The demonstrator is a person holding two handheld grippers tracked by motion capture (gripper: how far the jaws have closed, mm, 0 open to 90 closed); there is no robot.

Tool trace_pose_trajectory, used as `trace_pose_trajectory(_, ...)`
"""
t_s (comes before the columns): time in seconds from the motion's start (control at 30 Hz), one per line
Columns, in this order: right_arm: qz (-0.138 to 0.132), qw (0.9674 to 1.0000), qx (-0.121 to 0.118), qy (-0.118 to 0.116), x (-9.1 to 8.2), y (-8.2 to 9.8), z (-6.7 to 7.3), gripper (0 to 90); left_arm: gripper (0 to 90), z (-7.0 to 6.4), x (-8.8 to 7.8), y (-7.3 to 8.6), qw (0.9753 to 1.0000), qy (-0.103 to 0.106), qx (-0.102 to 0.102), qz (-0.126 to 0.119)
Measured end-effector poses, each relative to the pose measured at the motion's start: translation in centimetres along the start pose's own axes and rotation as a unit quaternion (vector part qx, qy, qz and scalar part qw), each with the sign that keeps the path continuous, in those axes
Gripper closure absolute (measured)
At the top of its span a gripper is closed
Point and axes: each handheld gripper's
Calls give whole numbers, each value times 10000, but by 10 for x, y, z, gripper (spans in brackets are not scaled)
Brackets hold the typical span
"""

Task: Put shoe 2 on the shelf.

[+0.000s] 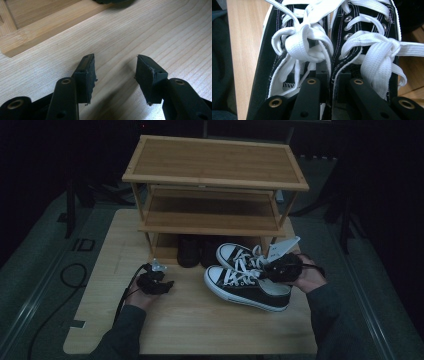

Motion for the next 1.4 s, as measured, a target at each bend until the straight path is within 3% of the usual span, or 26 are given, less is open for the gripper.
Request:
trace_pose_trajectory(0.23, -154, 9997, -185, 17, -4, -9, 2, 851, 505, 0, 0, 0, 10000, -5, -17, -12)
trace_pose_trajectory(0.43, -266, 9994, -197, -44, -7, -16, 3, 853, 505, 0, 0, 0, 10000, -8, 22, -3)
trace_pose_trajectory(1.4, -155, 9982, -549, -203, -16, -45, 5, 852, 501, 1, 0, 0, 10000, 13, 19, 12)
Point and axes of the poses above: each handheld gripper's, and its own axes: x roughly forward along the jaws, y roughly out of its underside, z roughly to its left, and after that the axes turned 4 degrees about -z, right-handed
